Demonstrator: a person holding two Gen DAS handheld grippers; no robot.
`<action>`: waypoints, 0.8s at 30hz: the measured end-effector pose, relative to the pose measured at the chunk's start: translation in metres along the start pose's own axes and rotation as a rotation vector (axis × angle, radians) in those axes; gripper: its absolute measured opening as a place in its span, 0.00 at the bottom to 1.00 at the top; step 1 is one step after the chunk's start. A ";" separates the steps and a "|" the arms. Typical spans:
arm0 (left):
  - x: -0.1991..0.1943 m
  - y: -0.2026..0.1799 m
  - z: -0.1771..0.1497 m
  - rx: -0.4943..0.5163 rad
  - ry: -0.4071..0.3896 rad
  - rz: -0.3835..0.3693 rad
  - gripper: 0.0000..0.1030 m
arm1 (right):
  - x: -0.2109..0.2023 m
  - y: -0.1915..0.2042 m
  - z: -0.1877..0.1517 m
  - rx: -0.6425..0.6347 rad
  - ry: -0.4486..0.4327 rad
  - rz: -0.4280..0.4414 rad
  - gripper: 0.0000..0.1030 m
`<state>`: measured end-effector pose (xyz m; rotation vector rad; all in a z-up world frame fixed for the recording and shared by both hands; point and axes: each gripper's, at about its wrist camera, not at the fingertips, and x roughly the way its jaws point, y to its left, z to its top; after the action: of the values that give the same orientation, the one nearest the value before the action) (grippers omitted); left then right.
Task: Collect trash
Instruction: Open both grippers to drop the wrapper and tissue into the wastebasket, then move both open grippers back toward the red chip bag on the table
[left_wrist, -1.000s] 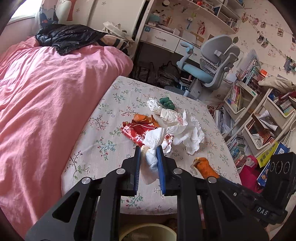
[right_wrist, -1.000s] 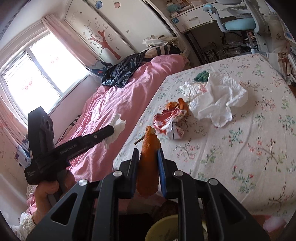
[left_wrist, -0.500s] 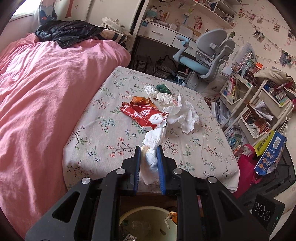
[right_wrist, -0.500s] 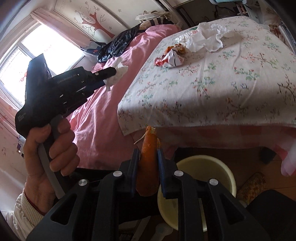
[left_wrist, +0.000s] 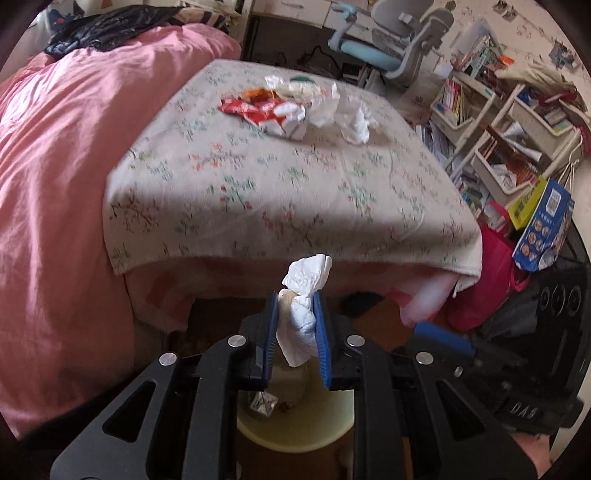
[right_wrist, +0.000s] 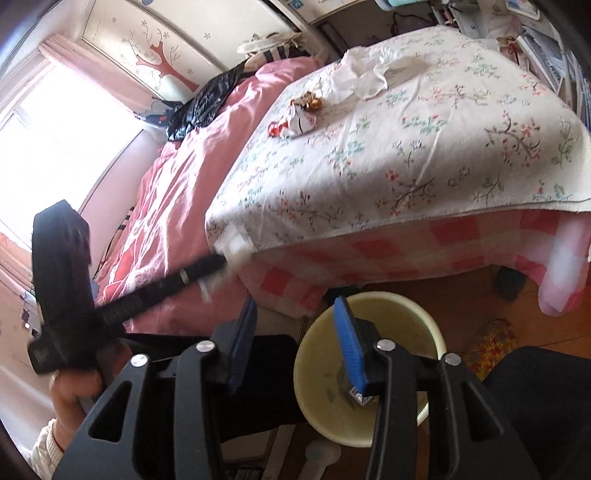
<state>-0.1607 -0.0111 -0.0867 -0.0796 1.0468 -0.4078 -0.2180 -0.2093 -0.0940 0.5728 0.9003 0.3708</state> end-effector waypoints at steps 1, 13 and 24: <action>0.005 -0.003 -0.005 0.012 0.038 0.003 0.27 | -0.001 0.001 0.000 -0.002 -0.011 -0.001 0.47; -0.003 0.012 -0.003 -0.075 -0.057 0.117 0.57 | -0.006 -0.004 0.005 0.006 -0.070 -0.034 0.54; -0.015 0.038 0.004 -0.212 -0.136 0.092 0.60 | -0.001 -0.001 0.003 -0.024 -0.054 -0.053 0.58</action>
<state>-0.1530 0.0295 -0.0819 -0.2445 0.9526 -0.2036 -0.2155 -0.2114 -0.0927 0.5338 0.8563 0.3167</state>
